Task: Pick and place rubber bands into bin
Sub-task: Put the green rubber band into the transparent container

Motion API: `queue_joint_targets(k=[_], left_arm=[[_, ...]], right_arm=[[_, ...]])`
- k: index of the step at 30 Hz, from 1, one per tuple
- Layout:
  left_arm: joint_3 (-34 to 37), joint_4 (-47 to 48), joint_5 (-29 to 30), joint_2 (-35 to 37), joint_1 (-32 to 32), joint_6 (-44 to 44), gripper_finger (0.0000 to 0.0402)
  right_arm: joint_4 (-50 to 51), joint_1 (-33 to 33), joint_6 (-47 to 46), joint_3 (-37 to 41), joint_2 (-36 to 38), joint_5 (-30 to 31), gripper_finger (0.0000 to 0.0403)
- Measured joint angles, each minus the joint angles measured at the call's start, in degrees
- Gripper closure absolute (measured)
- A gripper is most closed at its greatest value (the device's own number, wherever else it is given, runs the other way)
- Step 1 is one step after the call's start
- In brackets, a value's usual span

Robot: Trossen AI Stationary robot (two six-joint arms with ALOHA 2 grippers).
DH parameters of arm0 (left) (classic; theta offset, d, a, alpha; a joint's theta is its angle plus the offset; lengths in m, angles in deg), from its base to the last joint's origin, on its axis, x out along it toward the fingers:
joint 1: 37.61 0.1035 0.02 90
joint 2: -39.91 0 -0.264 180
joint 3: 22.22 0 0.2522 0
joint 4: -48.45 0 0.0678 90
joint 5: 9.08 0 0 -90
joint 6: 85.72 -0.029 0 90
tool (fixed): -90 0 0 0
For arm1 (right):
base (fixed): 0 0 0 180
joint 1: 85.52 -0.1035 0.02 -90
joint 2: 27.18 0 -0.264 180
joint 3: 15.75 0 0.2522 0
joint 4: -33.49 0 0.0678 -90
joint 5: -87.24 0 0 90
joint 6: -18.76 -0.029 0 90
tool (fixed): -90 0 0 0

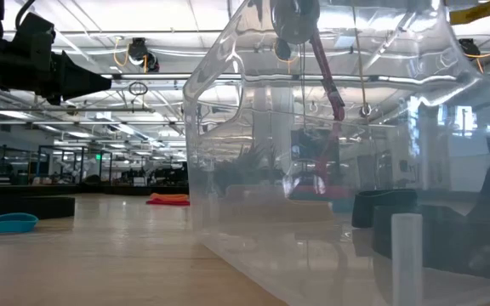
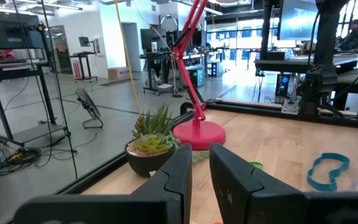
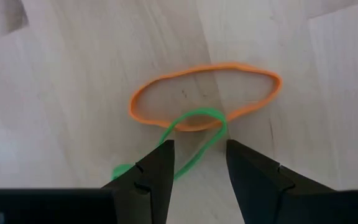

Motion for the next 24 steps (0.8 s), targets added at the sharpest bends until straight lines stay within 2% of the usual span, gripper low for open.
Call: queue_joint_targets(k=[4, 16, 24], left_arm=[[0.0, 0.0, 0.0, 0.0, 0.0, 0.0, 0.0339], [0.0, 0.0, 0.0, 0.0, 0.0, 0.0, 0.0339], [0.0, 0.0, 0.0, 0.0, 0.0, 0.0, 0.0339]], right_arm=[[0.1, 0.0, -2.9, 1.5, 0.0, -0.5, 0.0261], [-2.0, -0.1, -1.4, 1.8, 2.0, -0.2, 0.0261], [-1.9, -0.2, 3.7, 1.8, 2.6, 0.7, 0.0261]])
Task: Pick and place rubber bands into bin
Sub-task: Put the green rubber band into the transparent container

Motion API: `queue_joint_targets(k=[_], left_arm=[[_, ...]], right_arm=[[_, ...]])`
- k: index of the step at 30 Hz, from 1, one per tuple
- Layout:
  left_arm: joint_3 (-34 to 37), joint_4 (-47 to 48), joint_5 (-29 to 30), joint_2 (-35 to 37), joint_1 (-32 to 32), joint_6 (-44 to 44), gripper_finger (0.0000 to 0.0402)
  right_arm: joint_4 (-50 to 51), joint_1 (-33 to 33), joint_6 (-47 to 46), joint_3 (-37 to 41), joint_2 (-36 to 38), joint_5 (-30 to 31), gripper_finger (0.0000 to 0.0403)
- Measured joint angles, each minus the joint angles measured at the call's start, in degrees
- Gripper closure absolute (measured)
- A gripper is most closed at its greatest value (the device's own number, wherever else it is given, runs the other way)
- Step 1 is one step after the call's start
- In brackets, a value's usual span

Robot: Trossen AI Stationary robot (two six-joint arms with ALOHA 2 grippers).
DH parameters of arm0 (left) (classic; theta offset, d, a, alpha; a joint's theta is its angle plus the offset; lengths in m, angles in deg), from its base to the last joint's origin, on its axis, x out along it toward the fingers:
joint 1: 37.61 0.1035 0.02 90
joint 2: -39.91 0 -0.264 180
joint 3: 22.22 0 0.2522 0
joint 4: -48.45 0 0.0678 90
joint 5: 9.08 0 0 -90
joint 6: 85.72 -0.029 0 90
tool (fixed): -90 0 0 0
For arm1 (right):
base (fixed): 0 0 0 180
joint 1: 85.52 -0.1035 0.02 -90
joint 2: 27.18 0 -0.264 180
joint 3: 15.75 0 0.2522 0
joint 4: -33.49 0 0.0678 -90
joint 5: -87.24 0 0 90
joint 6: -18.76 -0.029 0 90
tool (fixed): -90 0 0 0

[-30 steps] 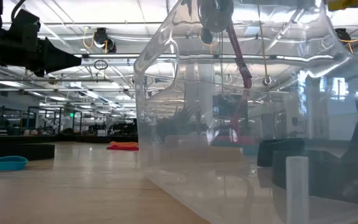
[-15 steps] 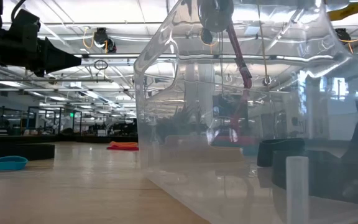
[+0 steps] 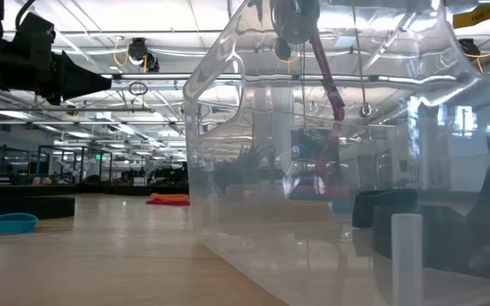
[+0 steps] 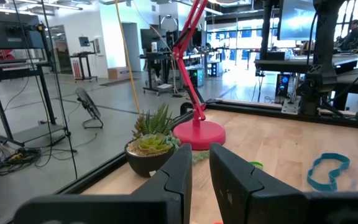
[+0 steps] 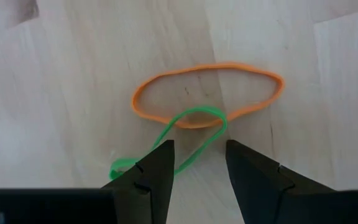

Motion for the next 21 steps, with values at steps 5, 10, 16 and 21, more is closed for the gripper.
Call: queue_joint_targets(k=[5, 10, 16, 21], left_arm=[[0.0, 0.0, 0.0, 0.0, 0.0, 0.0, 0.0339], [0.0, 0.0, 0.0, 0.0, 0.0, 0.0, 0.0339], [0.0, 0.0, 0.0, 0.0, 0.0, 0.0, 0.0339], [0.0, 0.0, 0.0, 0.0, 0.0, 0.0, 0.0339]], right_arm=[[-0.2, 0.0, 1.1, 0.0, 0.0, 0.1, 0.0261], [-0.1, -0.1, 0.4, 0.0, 0.0, 1.2, 0.0261], [0.2, 0.0, 0.4, 0.0, 0.0, 1.6, 0.0283], [1.0, 0.0, 0.4, 0.0, 0.0, 2.2, 0.0340]])
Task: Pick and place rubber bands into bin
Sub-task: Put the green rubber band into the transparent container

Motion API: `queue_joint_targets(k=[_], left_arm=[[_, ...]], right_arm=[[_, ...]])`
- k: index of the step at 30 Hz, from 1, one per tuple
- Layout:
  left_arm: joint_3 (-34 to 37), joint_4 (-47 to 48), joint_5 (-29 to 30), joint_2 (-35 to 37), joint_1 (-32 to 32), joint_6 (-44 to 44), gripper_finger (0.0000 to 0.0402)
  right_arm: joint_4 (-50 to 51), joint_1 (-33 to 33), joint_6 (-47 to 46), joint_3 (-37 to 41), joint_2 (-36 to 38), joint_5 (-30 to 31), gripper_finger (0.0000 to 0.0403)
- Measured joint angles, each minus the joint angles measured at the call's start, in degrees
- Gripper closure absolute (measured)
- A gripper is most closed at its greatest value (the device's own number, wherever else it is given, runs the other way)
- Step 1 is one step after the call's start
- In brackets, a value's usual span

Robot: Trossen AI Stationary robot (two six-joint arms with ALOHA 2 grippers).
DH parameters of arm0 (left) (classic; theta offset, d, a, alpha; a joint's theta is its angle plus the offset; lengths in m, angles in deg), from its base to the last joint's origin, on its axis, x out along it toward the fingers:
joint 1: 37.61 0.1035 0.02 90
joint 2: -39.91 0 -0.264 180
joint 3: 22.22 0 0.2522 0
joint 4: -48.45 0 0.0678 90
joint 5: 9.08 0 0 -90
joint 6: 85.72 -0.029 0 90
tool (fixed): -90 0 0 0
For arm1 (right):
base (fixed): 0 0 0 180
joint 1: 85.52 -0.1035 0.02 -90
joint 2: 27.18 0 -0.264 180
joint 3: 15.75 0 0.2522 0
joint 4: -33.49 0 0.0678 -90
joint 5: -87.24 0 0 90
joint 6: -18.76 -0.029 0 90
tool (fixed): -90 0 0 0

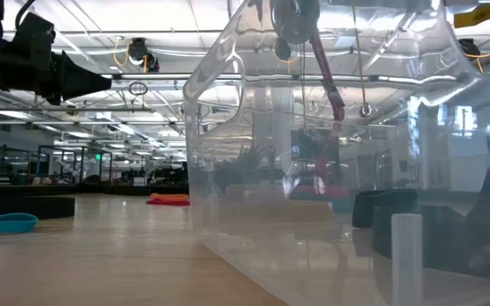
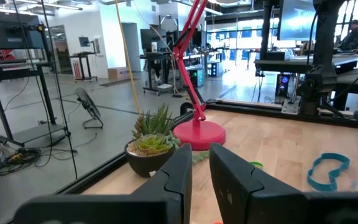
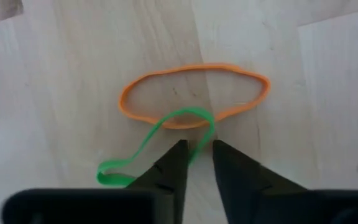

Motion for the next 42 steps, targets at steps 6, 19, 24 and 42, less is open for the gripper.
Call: queue_joint_targets(k=[6, 19, 24, 42], left_arm=[[0.0, 0.0, 0.0, 0.0, 0.0, 0.0, 0.0339], [0.0, 0.0, 0.0, 0.0, 0.0, 0.0, 0.0339], [0.0, 0.0, 0.0, 0.0, 0.0, 0.0, 0.0339], [0.0, 0.0, 0.0, 0.0, 0.0, 0.0, 0.0339]], right_arm=[[0.1, 0.1, 0.2, 0.0, 0.0, 0.1, 0.0398], [0.6, 0.0, 1.7, 0.1, 8.2, -3.7, 0.0402], [0.3, 0.0, 1.6, 0.1, 16.5, -3.4, 0.0402], [-42.4, 7.1, 51.4, -3.6, 32.7, 22.3, 0.0403]])
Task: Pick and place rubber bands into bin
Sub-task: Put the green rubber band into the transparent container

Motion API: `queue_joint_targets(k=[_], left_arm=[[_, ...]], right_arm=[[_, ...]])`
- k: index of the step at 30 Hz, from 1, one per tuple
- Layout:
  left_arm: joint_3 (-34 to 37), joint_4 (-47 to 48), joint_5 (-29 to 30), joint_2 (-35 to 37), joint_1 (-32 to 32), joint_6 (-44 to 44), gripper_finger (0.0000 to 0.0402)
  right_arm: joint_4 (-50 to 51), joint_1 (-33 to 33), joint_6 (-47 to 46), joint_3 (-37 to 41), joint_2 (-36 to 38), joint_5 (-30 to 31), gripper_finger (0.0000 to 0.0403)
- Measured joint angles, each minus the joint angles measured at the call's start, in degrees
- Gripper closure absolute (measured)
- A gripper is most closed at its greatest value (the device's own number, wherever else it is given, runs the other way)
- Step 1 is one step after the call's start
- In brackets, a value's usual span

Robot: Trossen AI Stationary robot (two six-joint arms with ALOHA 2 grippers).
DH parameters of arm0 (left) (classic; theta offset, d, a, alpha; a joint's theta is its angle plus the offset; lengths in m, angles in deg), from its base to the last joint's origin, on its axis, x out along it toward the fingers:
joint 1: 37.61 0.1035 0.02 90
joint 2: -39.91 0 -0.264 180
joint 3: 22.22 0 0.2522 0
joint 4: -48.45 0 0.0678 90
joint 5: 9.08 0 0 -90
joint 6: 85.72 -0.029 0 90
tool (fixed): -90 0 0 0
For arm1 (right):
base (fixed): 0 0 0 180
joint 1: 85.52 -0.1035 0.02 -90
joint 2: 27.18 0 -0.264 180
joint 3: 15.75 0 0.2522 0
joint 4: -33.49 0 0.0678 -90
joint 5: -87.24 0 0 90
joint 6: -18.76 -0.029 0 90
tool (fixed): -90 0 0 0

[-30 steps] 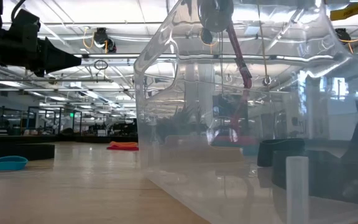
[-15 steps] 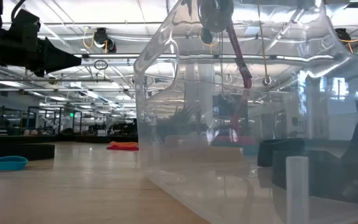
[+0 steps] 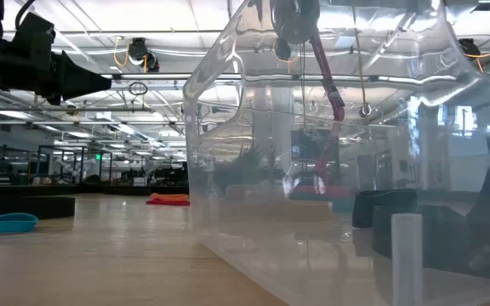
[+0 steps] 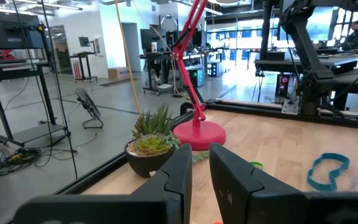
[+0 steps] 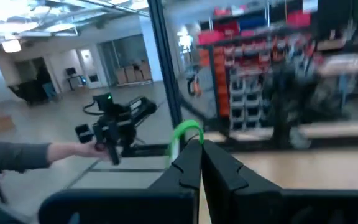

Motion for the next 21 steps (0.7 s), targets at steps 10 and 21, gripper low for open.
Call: queue_joint_targets(k=[10, 21], left_arm=[[0.0, 0.0, 0.0, 0.0, 0.0, 0.0, 0.0339], [0.0, 0.0, 0.0, 0.0, 0.0, 0.0, 0.0339]], right_arm=[[34.2, 8.4, 3.1, -25.2, -18.8, -5.5, 0.0403], [46.7, 14.3, 3.0, -30.7, -39.0, -18.3, 0.0403]])
